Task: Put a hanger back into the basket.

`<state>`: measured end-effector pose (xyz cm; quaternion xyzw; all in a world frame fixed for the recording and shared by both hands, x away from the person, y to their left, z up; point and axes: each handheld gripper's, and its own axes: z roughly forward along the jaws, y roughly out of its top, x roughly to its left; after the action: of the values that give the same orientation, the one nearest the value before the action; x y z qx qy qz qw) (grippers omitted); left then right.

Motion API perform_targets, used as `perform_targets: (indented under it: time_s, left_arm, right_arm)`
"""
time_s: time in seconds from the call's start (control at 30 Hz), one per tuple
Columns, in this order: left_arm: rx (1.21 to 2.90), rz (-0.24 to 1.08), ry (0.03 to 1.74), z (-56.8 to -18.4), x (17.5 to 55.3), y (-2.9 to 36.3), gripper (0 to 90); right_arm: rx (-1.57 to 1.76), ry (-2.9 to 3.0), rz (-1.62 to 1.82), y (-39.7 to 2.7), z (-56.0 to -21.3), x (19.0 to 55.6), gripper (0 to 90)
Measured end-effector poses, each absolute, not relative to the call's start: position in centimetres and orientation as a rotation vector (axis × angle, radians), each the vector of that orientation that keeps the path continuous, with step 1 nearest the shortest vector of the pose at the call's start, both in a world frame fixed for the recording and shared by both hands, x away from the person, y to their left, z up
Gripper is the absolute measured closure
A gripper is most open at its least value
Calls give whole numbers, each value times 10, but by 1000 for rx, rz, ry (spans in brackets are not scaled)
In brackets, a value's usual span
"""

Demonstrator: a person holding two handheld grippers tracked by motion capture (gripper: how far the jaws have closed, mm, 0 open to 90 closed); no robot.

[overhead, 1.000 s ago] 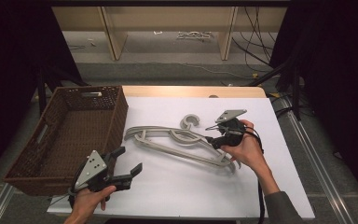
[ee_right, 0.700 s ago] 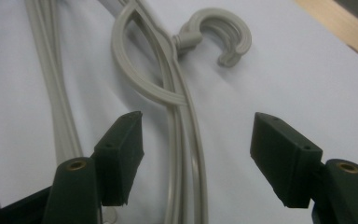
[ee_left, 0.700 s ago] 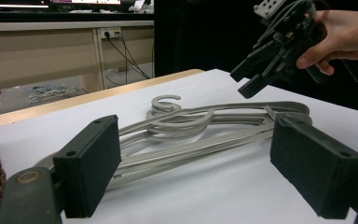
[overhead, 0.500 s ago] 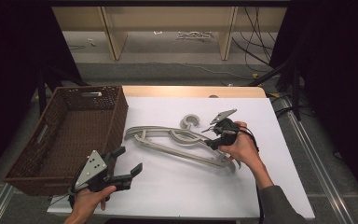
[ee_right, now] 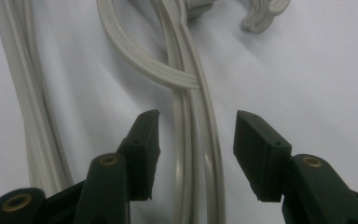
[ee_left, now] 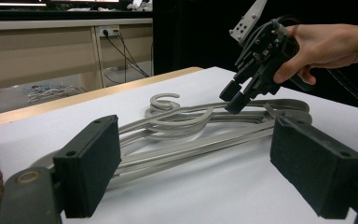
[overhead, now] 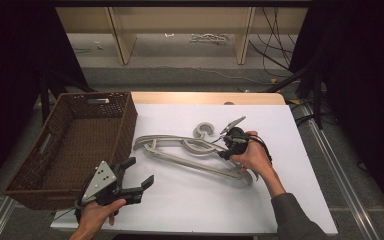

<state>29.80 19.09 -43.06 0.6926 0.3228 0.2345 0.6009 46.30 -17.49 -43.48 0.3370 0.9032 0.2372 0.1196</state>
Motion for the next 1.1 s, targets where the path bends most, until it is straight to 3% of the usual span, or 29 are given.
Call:
perform_targets:
  time_s: [0.5, 1.1]
  left_arm:
    - [1619, 521, 743, -432, 299, 187, 161]
    - [1643, 512, 716, -432, 295, 184, 162]
  right_arm:
    - [1020, 2692, 651, -166, -452, 476, 646]
    - [940, 2696, 627, -162, -438, 469, 802]
